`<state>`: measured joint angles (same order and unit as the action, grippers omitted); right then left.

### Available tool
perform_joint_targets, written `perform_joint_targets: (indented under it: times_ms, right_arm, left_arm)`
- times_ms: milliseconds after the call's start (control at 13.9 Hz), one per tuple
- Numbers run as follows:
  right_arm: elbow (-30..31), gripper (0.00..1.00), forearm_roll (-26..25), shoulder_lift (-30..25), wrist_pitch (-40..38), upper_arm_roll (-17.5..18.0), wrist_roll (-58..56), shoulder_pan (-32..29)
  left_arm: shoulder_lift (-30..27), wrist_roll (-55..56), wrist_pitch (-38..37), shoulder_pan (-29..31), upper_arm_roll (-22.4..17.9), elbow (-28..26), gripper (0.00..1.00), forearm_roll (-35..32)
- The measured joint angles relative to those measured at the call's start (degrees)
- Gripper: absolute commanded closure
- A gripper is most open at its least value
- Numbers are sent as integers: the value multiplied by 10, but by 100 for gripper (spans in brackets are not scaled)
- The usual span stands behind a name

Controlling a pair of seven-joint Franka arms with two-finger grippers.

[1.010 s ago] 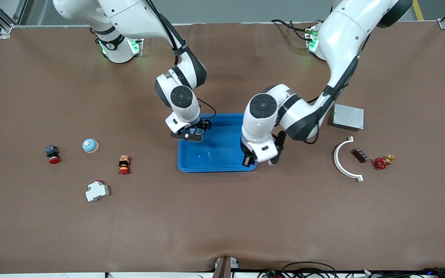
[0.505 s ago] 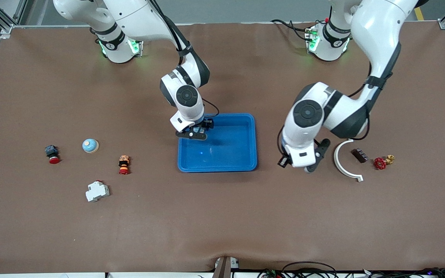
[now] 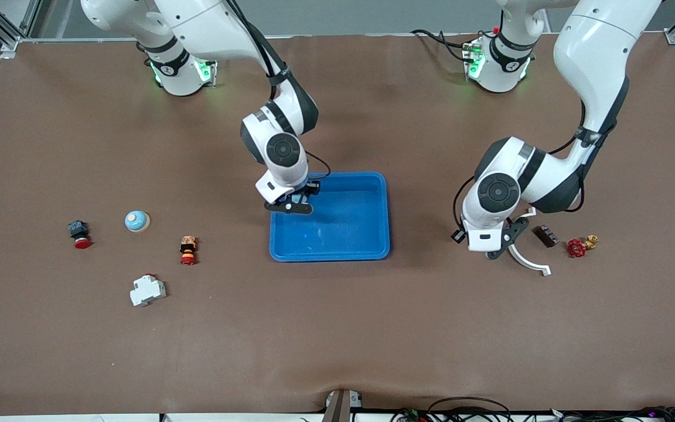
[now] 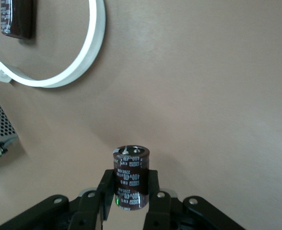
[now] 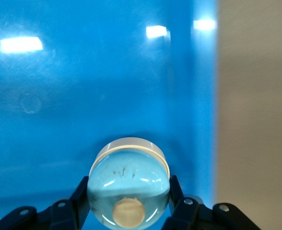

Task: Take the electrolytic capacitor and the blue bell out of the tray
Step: 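Place the capacitor beside the white arc while the right gripper carries the bell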

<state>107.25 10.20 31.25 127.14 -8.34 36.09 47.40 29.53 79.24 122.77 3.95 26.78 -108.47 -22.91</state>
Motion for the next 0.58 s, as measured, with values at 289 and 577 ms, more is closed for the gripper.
perform_joint_targets:
  times_ms: [289, 577]
  right_arm:
    - [-76, 100, -1, -81, -202, -8, -200, -129]
    - [-147, 100, -63, -99, -278, -9, -414, -255]
  left_arm:
    - [16, -5, 29, 24, 0, -42, 100, -56]
    - [29, -6, 40, 31, 1, -46, 100, -69]
